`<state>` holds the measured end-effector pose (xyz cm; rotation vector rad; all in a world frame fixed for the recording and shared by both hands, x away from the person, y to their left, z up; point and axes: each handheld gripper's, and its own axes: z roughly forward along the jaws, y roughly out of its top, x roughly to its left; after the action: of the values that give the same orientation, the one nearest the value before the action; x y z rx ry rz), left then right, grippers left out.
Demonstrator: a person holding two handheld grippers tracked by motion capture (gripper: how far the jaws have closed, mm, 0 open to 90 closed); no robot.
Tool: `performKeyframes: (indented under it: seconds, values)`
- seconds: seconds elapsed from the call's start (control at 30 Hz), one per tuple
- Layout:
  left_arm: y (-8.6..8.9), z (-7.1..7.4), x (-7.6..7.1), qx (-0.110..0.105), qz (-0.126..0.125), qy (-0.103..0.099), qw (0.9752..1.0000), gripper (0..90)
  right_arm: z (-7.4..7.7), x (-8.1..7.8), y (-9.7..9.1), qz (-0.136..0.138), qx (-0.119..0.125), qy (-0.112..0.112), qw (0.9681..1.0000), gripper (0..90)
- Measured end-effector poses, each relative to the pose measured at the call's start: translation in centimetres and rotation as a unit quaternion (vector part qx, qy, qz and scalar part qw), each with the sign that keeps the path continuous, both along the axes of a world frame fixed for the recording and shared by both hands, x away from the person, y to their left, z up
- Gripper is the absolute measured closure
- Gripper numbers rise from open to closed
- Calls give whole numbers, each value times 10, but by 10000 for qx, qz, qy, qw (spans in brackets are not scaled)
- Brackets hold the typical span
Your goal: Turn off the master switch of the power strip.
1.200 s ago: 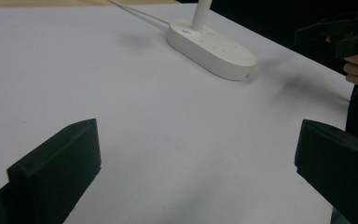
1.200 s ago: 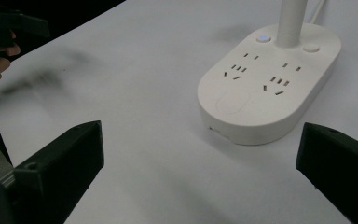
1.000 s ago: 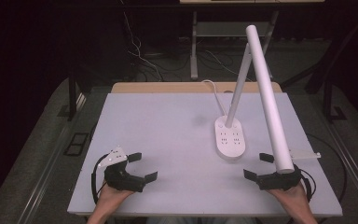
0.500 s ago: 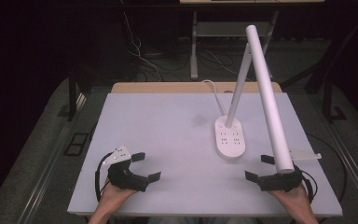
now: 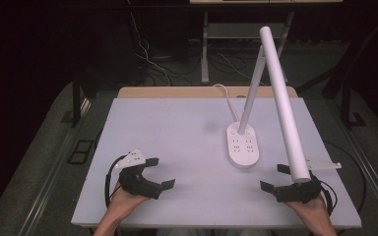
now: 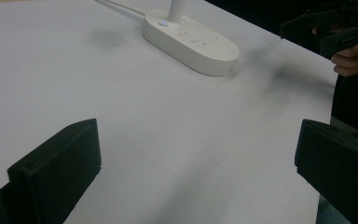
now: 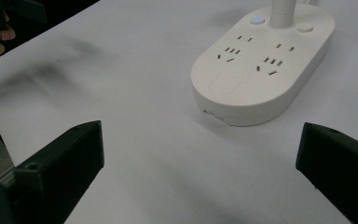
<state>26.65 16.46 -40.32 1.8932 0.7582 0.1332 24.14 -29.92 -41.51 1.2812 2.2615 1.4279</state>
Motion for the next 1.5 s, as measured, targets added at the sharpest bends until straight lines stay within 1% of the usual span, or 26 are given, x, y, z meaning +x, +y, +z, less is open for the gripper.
performKeyframes:
  seconds: [0.23,0.27,0.4,0.67,1.03,1.13,1.27,1.5]
  values:
    - [-7,5,8,123,-96,33,9999,0,0,0,-1,-12,6,-20,10000,2]
    - [-8,6,8,107,-91,41,9999,0,0,0,-1,-12,6,-20,10000,2]
    - [-11,9,12,166,-154,50,9997,0,0,0,-1,-34,25,5,10000,2]
    - [-18,17,22,259,-234,23,9994,0,-1,0,-2,-37,8,13,10000,2]
    - [-24,27,34,287,-239,-26,9993,0,-1,0,-3,-41,-37,12,10000,2]
    - [-25,30,38,264,-232,-30,9994,0,-1,0,-3,-40,-39,12,10000,2]
    - [-27,34,43,322,-273,-28,9991,0,-2,1,-3,-32,-42,11,10000,2]
    - [-35,39,52,359,-337,-41,9988,0,-2,1,-4,-49,-43,21,10000,2]
